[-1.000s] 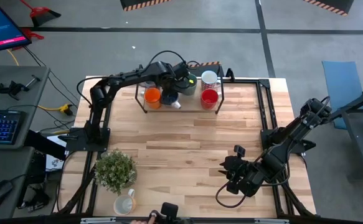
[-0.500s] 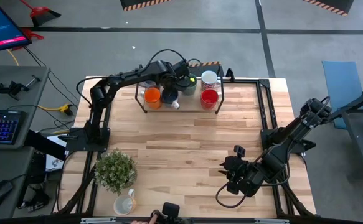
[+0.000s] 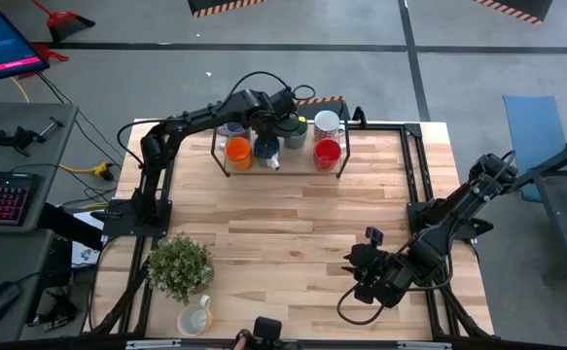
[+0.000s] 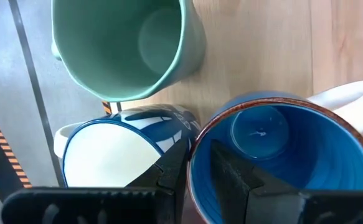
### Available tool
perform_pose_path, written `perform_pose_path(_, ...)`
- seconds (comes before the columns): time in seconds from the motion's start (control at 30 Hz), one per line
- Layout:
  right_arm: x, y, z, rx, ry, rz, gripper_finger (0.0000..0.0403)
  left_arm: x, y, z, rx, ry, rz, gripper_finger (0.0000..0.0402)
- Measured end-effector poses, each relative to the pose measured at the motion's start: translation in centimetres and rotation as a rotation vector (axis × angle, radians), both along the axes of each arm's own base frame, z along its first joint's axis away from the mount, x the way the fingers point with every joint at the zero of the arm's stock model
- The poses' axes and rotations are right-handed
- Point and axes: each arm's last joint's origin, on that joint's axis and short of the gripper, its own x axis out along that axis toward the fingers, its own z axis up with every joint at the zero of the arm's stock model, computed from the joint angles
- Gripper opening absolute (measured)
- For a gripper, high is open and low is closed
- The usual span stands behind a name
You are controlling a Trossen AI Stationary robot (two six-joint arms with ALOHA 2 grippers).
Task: Place coffee mugs
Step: Put the dark blue mug on the shelf, then put the yellow mug on the shelf
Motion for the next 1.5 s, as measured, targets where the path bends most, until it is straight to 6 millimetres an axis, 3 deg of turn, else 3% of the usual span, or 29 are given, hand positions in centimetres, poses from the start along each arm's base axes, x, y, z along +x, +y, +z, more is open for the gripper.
perform_pose_path(0.27, 0.0, 0.0, 0.0, -0.005, 0.004, 0.0, 0.0103, 0.1, -1.2, 3.2, 0.005, -0.029, 0.028, 0.006)
perform_pose_path(0.37, -0.1, 0.0, 0.0, -0.004, 0.005, 0.001, 0.0103, 0.1, -2.9, 5.2, -0.052, -0.078, 0.11, 0.006)
perform_pose_path(0.43, -0.1, 0.0, 0.0, 0.002, 0.01, 0.005, 0.0103, 0.2, -4.8, 6.1, -0.184, -0.118, 0.183, 0.006)
perform_pose_path(0.53, -0.1, 0.0, -0.1, 0.011, 0.02, 0.013, 0.0103, 0.6, -8.9, 7.0, -0.45, -0.118, 0.214, 0.006)
perform_pose_path(0.63, -0.1, 0.1, -0.1, 0.025, 0.034, 0.022, 0.0103, 1.0, -13.8, 7.3, -0.608, -0.05, 0.171, 0.006)
perform_pose_path(0.73, -0.2, 0.2, -0.1, 0.048, 0.055, 0.038, 0.0103, 1.4, -19.1, 7.6, -0.667, -0.018, 0.114, 0.006)
perform_pose_path(0.93, -0.3, 0.3, -0.2, 0.064, 0.071, 0.054, 0.0103, -0.2, -30.1, 7.9, -0.632, 0.057, 0.0, 0.006)
perform_pose_path(1.17, -0.3, 0.4, -0.1, 0.07, 0.067, 0.059, 0.0103, -4.7, -40.3, 7.8, -0.557, 0.084, 0.016, 0.006)
perform_pose_path(1.3, -0.3, 0.4, -0.1, 0.07, 0.067, 0.059, 0.0103, -7.6, -44.4, 7.8, -0.472, 0.016, 0.072, 0.006)
perform_pose_path(1.5, -0.3, 0.4, -0.1, 0.071, 0.066, 0.057, 0.0103, -12.0, -49.2, 7.4, -0.478, 0.017, 0.12, 0.006)
